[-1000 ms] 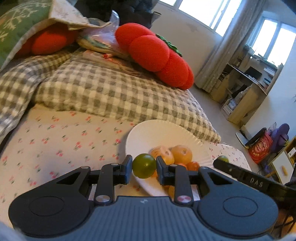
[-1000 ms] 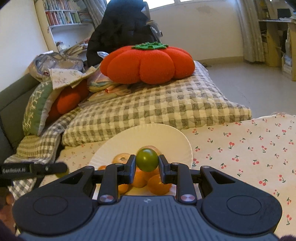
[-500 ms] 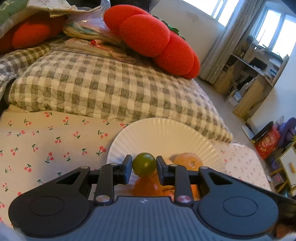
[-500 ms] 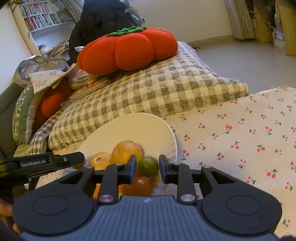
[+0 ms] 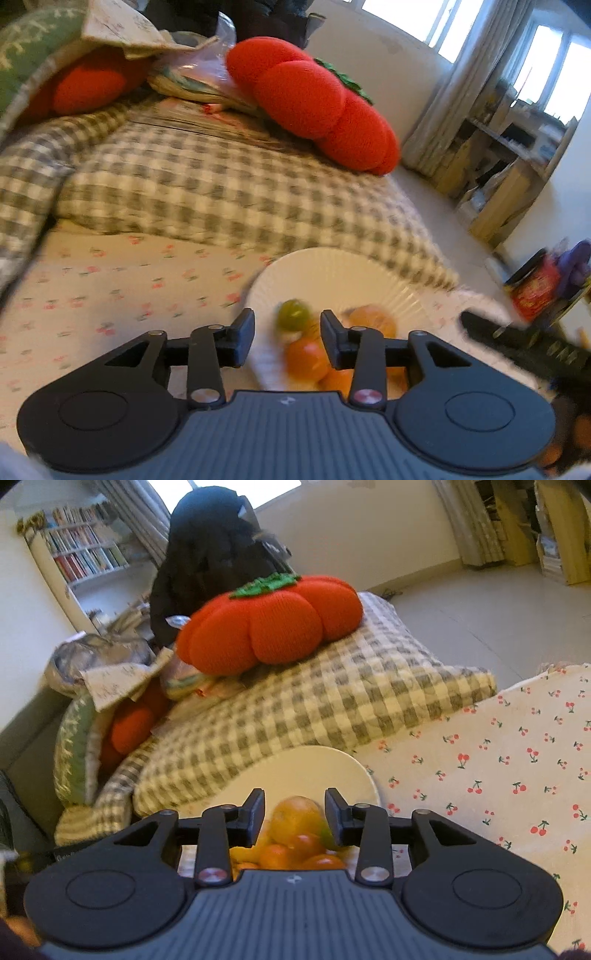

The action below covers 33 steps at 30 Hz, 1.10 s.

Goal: Organize fruits
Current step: 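Lower both green fruits onto the plate and open both tools, then withdraw both open tools toward the yellow-brown fruits on the sheet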

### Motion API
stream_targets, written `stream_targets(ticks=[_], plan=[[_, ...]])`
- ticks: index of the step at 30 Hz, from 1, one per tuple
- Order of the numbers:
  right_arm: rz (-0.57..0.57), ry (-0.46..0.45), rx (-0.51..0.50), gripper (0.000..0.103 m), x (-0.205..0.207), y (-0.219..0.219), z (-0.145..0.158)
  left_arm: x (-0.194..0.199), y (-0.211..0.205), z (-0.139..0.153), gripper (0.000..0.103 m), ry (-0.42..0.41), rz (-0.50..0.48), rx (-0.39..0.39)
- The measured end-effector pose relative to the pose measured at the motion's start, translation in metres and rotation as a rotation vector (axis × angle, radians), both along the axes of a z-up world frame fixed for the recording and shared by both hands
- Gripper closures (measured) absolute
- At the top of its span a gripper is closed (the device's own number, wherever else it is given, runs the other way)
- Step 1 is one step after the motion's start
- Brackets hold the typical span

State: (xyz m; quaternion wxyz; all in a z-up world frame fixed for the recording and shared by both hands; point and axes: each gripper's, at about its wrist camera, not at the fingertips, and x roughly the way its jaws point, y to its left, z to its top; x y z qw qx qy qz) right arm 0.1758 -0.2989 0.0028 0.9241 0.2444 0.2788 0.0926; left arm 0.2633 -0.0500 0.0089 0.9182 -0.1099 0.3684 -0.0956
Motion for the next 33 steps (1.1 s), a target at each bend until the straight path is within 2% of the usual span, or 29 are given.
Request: stream_targets(ticks=[3,11,21,26,30,33], plan=[[0.032,-0.021,-0.018,0.062,-0.009,0.010,0.012,-0.015,0.010,0.006,0.072,0.019,0.031,0.064],[0.118,-0.048,-0.154,0.057,-0.043,0.053,0.036,-0.070,0.049,0.015,0.069,0.041,0.056,0.050],[0.197,-0.086,-0.259,0.052,-0.090,0.105,0.054,-0.143,0.054,0.012,0.066,0.044,0.037,0.094],[0.211,-0.103,-0.299,0.046,-0.115,0.122,0.056,-0.164,0.059,0.007,0.065,0.052,0.023,0.109],[0.224,-0.116,-0.350,0.035,-0.130,0.131,0.055,-0.171,0.068,0.007,0.060,0.054,0.043,0.102],[0.245,-0.095,-0.378,0.032,-0.138,0.135,0.049,-0.174,0.071,0.005,0.059,0.065,0.042,0.086]])
